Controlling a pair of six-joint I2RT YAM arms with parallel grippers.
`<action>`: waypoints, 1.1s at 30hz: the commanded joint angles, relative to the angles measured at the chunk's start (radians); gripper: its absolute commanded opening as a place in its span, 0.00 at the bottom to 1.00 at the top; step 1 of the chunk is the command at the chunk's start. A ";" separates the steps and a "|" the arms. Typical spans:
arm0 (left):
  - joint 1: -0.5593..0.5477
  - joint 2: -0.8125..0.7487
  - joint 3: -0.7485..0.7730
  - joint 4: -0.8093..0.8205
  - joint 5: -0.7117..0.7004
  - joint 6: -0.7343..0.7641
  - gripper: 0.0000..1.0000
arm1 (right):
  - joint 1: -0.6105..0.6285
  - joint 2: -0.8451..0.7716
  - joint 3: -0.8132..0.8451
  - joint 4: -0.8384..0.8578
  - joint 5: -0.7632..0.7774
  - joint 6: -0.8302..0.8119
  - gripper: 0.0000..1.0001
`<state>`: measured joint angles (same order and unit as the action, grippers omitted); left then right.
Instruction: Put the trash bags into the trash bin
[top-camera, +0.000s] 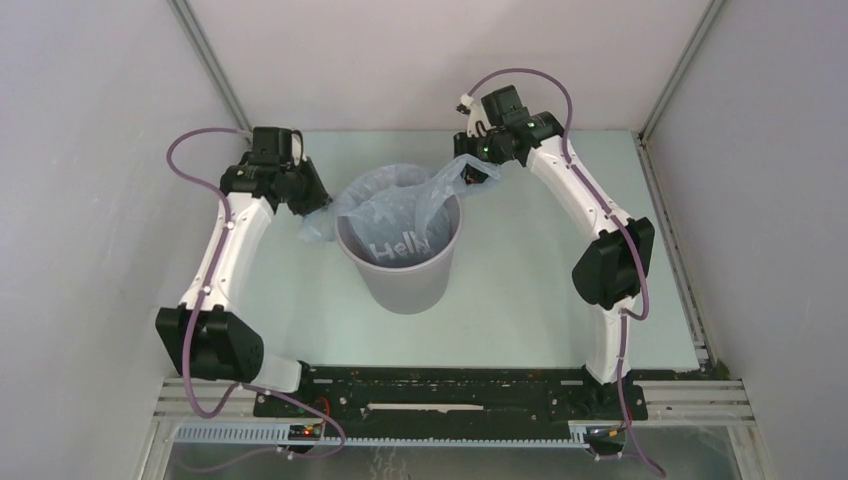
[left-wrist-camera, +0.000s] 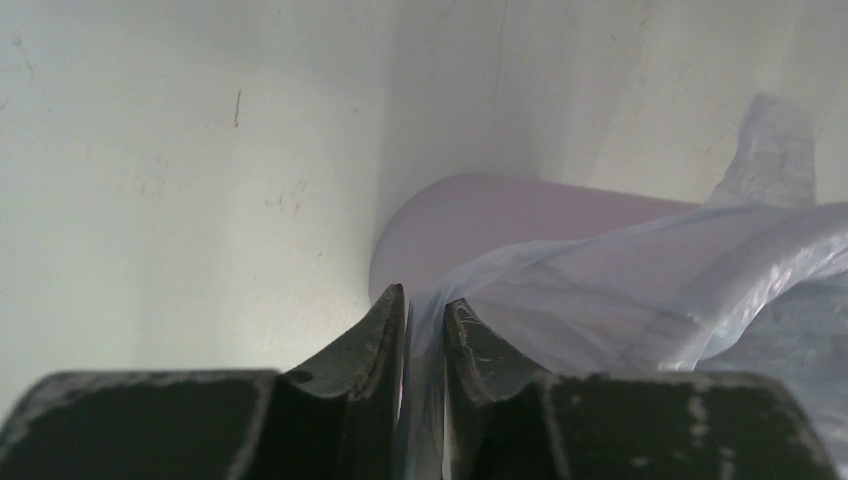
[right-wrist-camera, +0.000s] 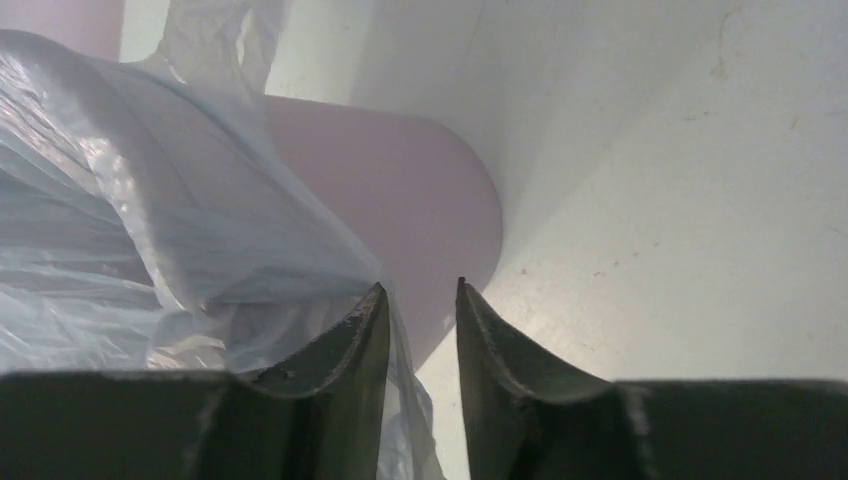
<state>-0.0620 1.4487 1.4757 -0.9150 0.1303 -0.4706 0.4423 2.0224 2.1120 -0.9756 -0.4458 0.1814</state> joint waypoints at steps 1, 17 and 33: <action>0.015 -0.097 -0.034 -0.030 -0.034 0.004 0.30 | -0.014 -0.092 0.033 -0.062 0.022 0.036 0.45; 0.015 -0.271 -0.129 -0.083 -0.128 0.052 0.84 | -0.090 -0.145 0.293 -0.276 0.170 0.233 0.81; 0.092 -0.422 -0.246 -0.009 0.000 -0.004 1.00 | -0.104 -0.467 -0.278 0.134 -0.037 0.561 0.87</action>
<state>-0.0303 1.0897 1.2774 -0.9726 0.0452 -0.4290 0.3412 1.6550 1.9877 -1.0595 -0.4202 0.5945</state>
